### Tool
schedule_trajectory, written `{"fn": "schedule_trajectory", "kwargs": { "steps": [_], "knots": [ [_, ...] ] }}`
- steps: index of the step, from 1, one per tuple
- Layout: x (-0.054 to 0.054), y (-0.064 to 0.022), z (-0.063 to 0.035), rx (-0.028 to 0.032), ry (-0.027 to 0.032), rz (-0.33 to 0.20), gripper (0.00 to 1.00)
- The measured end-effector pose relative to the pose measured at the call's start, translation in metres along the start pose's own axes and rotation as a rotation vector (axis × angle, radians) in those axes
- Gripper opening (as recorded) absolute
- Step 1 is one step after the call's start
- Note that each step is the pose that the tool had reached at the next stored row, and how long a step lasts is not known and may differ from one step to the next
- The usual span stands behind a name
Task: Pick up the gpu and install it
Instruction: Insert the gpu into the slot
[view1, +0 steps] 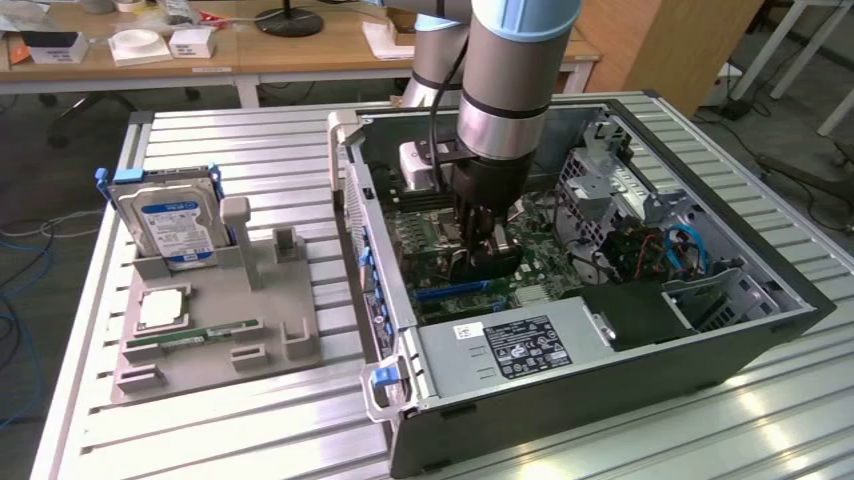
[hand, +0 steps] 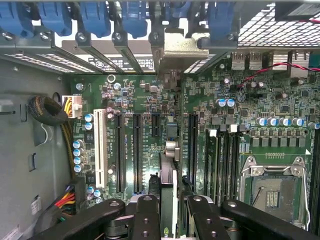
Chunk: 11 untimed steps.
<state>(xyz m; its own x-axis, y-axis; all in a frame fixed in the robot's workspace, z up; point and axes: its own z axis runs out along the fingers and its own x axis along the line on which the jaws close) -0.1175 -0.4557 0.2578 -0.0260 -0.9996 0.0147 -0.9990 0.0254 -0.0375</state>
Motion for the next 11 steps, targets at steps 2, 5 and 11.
{"fn": "schedule_trajectory", "kwargs": {
  "steps": [2,5,11],
  "knots": [
    [0.0001,0.0,0.0,0.0,0.0001,0.0,0.26],
    [0.0001,0.0,-0.0002,0.0034,0.0,0.0,0.26],
    [0.0001,0.0,-0.001,0.0192,-0.0006,0.0,0.26]
  ]
}}
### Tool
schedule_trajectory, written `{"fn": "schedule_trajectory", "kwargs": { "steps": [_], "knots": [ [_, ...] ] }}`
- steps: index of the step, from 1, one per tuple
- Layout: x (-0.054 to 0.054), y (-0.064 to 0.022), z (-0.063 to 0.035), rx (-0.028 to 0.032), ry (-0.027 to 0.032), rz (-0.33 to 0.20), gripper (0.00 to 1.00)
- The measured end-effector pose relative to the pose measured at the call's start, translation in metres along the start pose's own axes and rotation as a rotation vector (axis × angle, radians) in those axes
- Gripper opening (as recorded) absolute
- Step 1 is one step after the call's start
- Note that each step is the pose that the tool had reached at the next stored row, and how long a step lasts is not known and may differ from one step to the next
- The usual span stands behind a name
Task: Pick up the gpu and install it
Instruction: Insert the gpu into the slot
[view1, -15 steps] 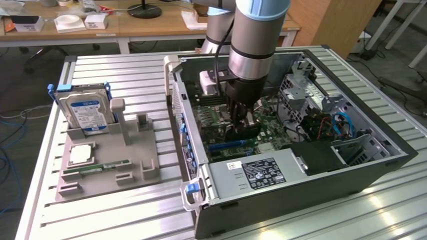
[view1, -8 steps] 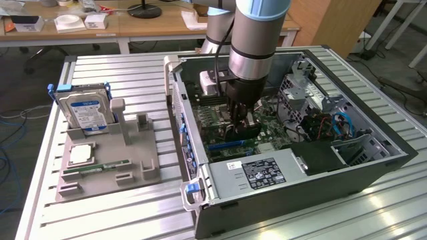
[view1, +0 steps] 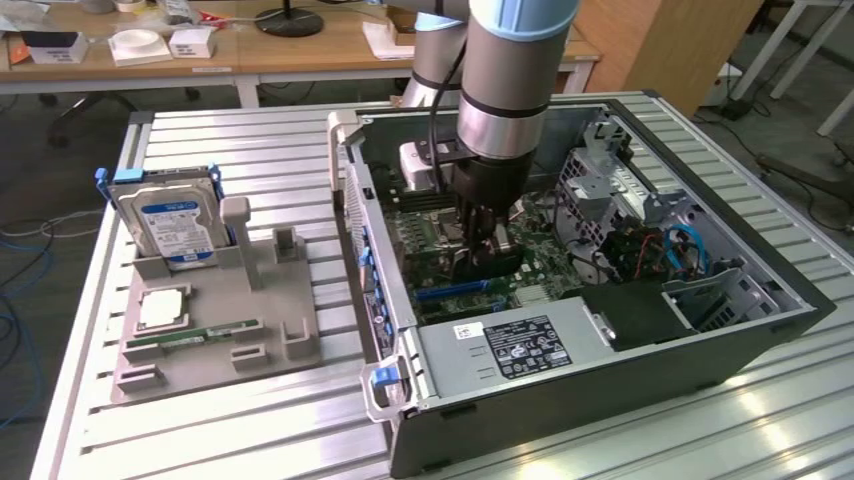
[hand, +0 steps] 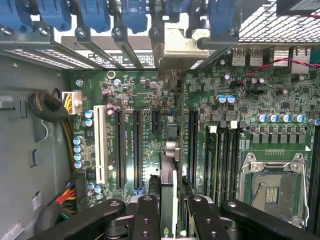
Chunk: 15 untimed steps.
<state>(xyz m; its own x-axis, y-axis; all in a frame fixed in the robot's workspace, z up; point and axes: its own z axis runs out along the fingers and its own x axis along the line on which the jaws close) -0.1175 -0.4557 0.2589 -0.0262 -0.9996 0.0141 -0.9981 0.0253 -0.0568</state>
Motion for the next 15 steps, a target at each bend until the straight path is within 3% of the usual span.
{"fn": "schedule_trajectory", "kwargs": {
  "steps": [2,15],
  "knots": [
    [0.0,0.0,0.0,0.0021,-0.0002,0.0,0.26],
    [0.0001,0.0049,0.0001,0.0022,0.0001,0.0,0.26]
  ]
}}
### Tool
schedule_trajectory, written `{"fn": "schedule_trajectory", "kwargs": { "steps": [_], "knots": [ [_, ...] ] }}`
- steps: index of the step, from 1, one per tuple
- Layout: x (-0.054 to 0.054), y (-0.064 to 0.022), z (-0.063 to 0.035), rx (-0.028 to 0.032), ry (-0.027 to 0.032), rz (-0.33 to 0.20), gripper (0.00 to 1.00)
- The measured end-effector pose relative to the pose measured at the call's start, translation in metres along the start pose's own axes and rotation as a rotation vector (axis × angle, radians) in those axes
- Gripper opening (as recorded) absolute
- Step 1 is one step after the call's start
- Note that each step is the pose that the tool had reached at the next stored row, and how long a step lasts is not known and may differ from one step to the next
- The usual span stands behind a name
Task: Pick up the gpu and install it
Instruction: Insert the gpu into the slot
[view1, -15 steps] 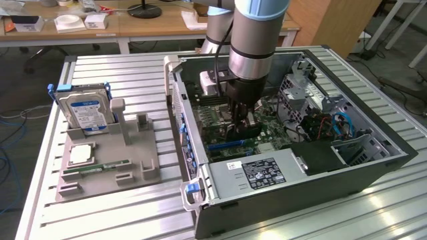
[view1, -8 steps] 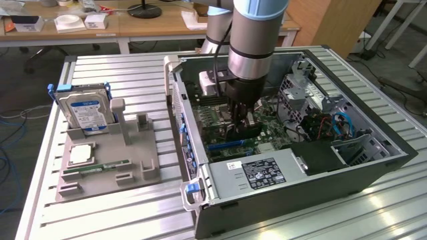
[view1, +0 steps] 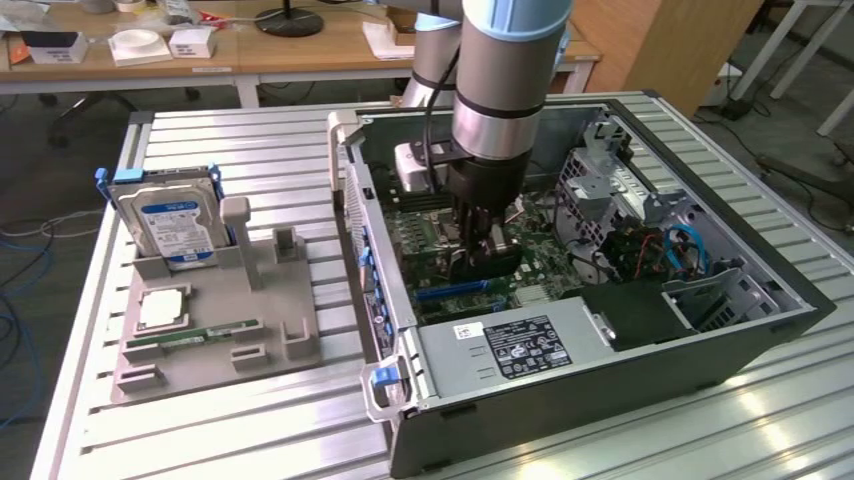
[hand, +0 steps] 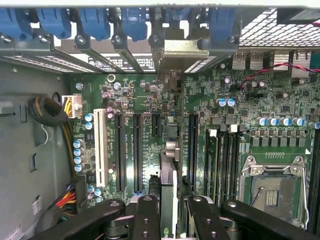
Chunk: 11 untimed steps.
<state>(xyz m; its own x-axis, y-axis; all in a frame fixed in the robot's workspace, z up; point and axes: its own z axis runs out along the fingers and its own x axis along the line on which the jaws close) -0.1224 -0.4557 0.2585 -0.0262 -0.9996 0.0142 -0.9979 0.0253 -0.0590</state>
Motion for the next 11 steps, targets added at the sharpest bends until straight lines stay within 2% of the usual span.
{"fn": "schedule_trajectory", "kwargs": {
  "steps": [6,11],
  "knots": [
    [0.0006,0.0008,0.001,-0.0002,0.0001,0.0,0.26],
    [0.0007,0.0051,0.0018,0.0,0.0,0.0,0.26]
  ]
}}
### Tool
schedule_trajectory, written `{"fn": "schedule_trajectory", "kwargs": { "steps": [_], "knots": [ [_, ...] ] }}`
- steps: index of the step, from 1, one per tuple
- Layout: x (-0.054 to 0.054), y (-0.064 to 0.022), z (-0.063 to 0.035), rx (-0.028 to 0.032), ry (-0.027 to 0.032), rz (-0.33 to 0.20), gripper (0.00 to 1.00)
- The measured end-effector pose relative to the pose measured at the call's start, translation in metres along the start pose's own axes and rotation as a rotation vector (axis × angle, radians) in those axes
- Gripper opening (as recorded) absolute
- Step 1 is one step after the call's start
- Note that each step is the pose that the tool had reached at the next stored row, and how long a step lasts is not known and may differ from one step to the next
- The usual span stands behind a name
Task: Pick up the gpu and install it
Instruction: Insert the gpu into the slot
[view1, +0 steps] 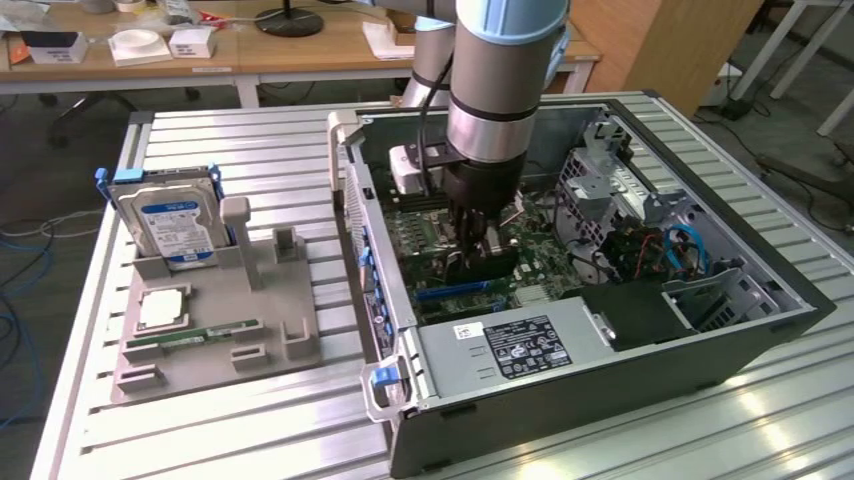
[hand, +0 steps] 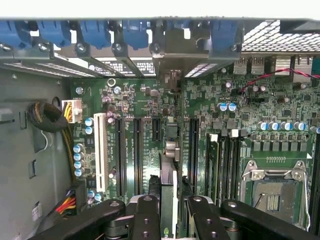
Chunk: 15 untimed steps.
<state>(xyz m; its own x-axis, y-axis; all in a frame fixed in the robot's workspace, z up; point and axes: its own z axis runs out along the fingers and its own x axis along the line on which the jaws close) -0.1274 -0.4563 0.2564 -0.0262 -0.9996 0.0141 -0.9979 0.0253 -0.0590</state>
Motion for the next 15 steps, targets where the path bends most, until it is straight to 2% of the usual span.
{"fn": "schedule_trajectory", "kwargs": {
  "steps": [6,15],
  "knots": [
    [0.0001,0.0024,0.0001,0.0001,0.0002,0.0,0.26],
    [0.0001,0.0047,0.0004,0.0044,-0.0001,0.0,0.26]
  ]
}}
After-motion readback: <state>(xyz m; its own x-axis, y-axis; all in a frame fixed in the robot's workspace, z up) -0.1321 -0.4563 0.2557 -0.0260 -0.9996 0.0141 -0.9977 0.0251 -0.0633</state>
